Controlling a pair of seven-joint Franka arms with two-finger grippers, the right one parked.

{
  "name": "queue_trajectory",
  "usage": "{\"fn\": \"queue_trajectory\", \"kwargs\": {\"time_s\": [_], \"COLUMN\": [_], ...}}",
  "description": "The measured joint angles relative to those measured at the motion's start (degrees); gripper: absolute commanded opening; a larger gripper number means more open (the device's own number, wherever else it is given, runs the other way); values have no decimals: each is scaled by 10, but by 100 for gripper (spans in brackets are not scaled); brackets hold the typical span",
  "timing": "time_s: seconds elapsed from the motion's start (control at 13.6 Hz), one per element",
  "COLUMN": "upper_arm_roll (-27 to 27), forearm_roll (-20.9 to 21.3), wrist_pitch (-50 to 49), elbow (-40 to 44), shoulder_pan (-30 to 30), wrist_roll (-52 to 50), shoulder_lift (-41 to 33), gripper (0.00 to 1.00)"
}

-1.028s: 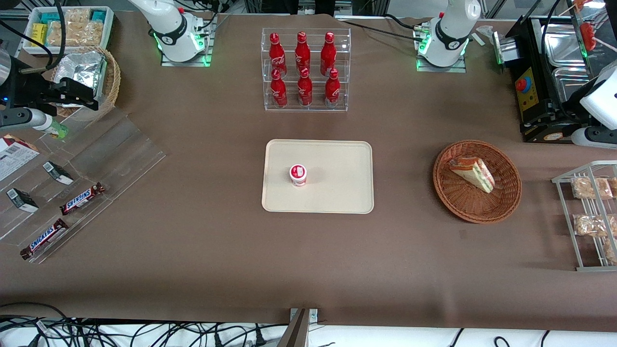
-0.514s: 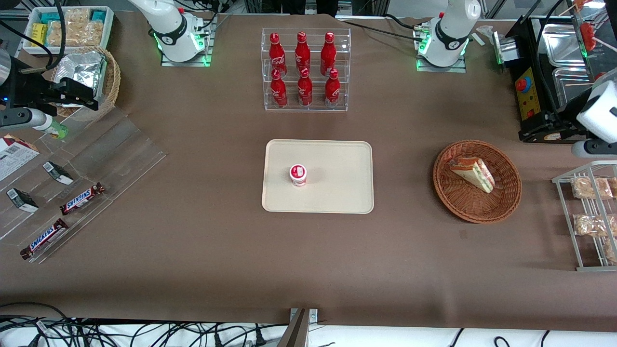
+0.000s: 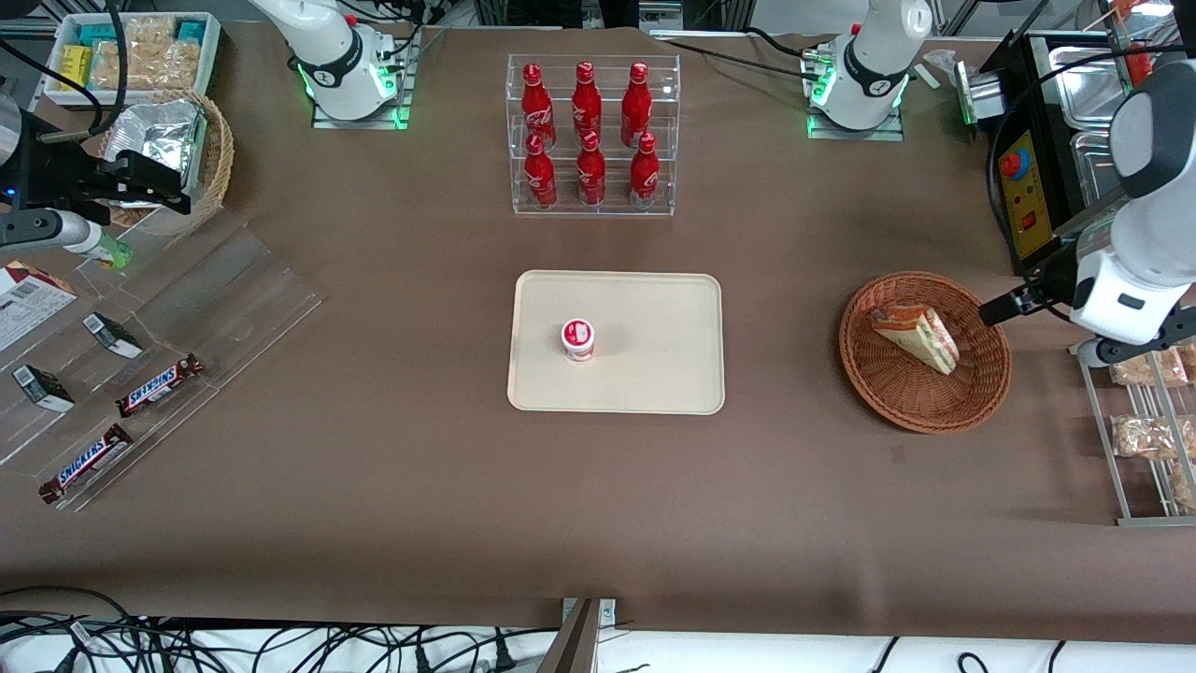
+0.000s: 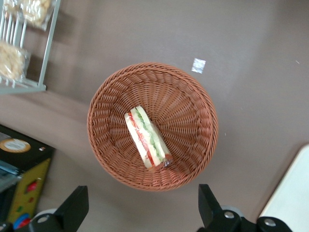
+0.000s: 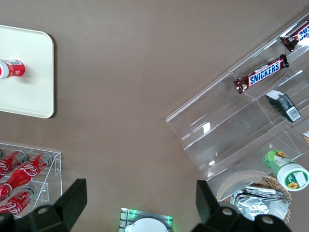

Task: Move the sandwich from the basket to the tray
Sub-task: 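Lower the open left gripper over the wrapped sandwich in the basket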

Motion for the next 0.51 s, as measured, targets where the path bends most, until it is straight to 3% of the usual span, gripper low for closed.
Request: {"fn": "queue_trajectory", "kwargs": {"time_s": [0.37, 0.51], "upper_arm_roll": [2, 3], "forearm_roll": [1, 24], "wrist_pitch": [155, 230], "elbow": [-126, -183], "shoulder_pan": [1, 5], "wrist_roll": [-133, -166], "shoulder_lift": [3, 4], "gripper": [100, 100]}}
